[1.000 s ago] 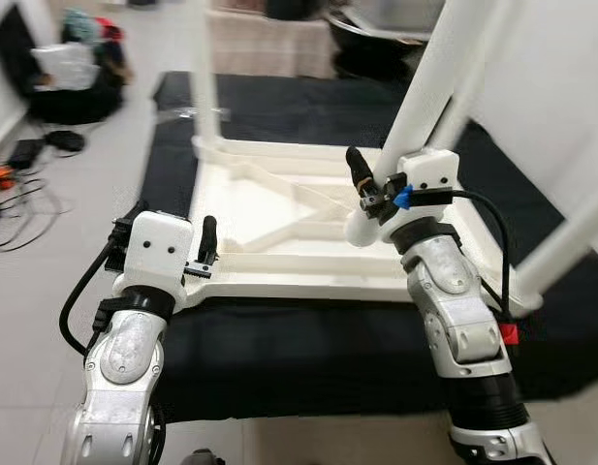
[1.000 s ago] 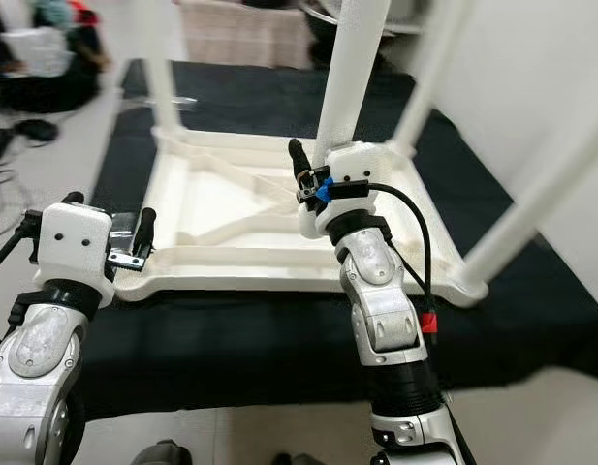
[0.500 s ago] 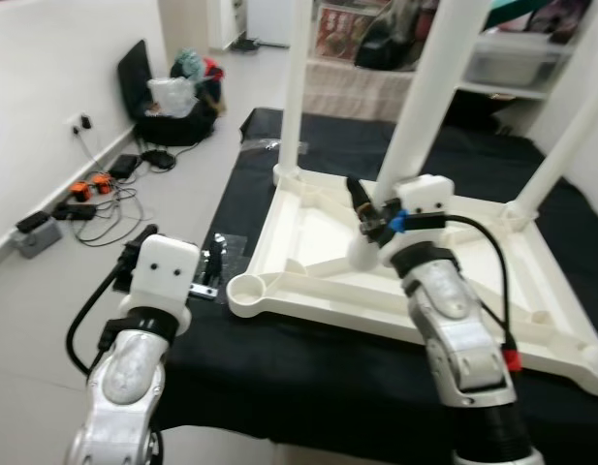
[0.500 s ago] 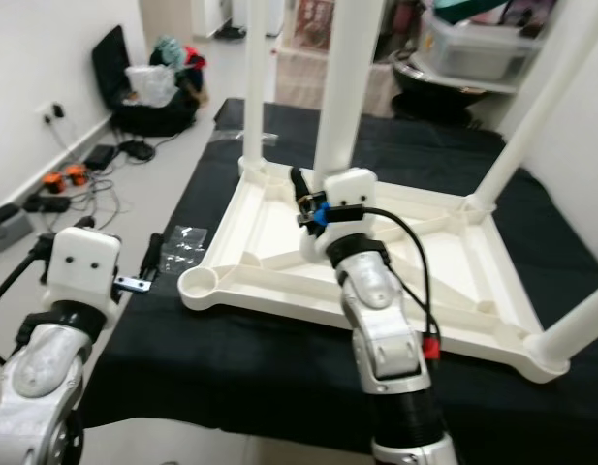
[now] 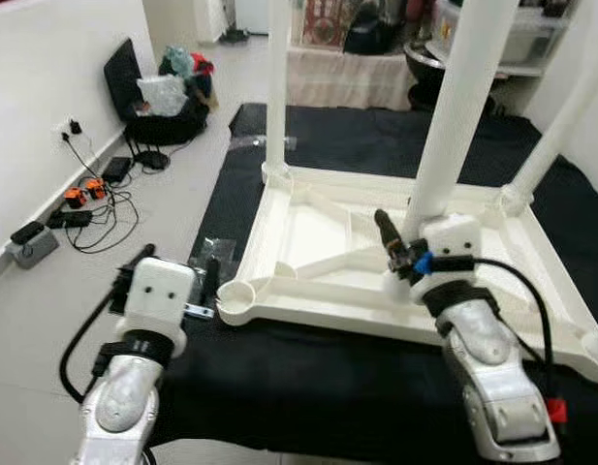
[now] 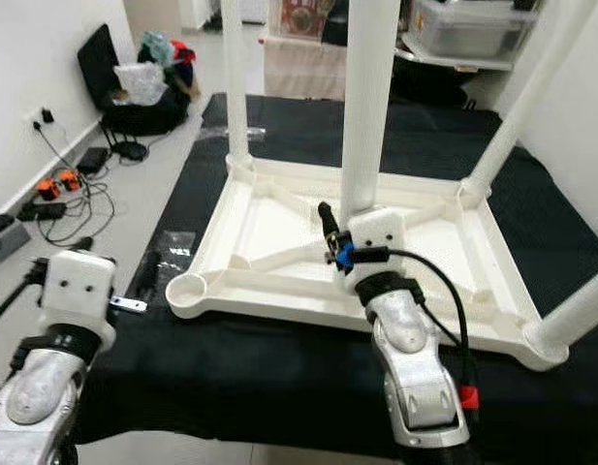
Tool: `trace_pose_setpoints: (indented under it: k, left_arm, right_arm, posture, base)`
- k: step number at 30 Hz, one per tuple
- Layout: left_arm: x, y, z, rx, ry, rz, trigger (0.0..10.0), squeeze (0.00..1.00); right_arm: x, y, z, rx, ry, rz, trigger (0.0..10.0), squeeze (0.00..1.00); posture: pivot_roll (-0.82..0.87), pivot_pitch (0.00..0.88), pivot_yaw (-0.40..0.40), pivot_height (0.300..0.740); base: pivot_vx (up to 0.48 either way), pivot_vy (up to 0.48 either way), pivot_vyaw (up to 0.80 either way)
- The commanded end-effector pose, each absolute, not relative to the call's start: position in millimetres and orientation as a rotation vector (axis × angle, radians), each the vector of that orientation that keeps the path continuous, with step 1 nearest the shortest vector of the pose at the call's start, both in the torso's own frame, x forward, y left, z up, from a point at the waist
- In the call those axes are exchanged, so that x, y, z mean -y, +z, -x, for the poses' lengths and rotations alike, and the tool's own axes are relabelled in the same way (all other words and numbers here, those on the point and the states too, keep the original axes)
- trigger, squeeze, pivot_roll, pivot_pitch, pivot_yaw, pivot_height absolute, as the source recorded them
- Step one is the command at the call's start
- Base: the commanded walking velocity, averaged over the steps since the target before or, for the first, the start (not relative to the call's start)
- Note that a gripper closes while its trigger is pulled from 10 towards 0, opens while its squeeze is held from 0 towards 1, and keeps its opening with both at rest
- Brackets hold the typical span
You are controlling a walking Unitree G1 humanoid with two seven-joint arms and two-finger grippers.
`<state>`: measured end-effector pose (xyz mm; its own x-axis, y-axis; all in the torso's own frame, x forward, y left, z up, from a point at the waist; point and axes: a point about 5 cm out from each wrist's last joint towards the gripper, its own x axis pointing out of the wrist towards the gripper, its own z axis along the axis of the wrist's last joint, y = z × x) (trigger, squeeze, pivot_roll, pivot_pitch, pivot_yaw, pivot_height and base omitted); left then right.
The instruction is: Building children table
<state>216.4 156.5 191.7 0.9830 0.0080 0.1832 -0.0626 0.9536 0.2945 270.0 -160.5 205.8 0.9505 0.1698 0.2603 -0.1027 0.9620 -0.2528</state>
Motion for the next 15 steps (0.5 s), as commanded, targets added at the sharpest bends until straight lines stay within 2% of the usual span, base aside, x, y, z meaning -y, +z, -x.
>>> trace_pose_setpoints:
  k: [1, 3, 11, 15]
  left_arm:
    - [-157.8, 192.5, -214.9, 0.182, 0.054, -0.307, 10.0, 0.00]
    - [-157.2, 194.8, -214.9, 0.184, 0.069, -0.289, 10.0, 0.00]
    - [-145.5, 192.2, -214.3, 0.176, 0.042, -0.213, 10.0, 0.00]
    - [-138.8, 191.2, -213.9, 0.178, 0.022, -0.208, 10.0, 0.00]
  right_arm:
    - [163.7, 207.9, -266.9, 0.284, 0.112, 0.243, 10.0, 0.00]
    - [165.4, 209.5, -264.8, 0.280, 0.085, 0.242, 10.0, 0.00]
    - [157.1, 206.4, -265.4, 0.278, 0.094, 0.243, 10.0, 0.00]
    - [153.8, 210.4, -266.3, 0.290, 0.103, 0.239, 10.0, 0.00]
  posture:
    - [0.05, 0.037, -0.070, 0.740]
    - [0.04, 0.040, -0.062, 0.740]
    - [0.01, 0.037, -0.062, 0.740]
    - [0.01, 0.038, -0.075, 0.740]
  base:
    - [0.000, 0.000, 0.00]
    - [0.000, 0.000, -0.23]
    - [0.000, 0.000, -0.80]
    - [0.000, 0.000, 0.00]
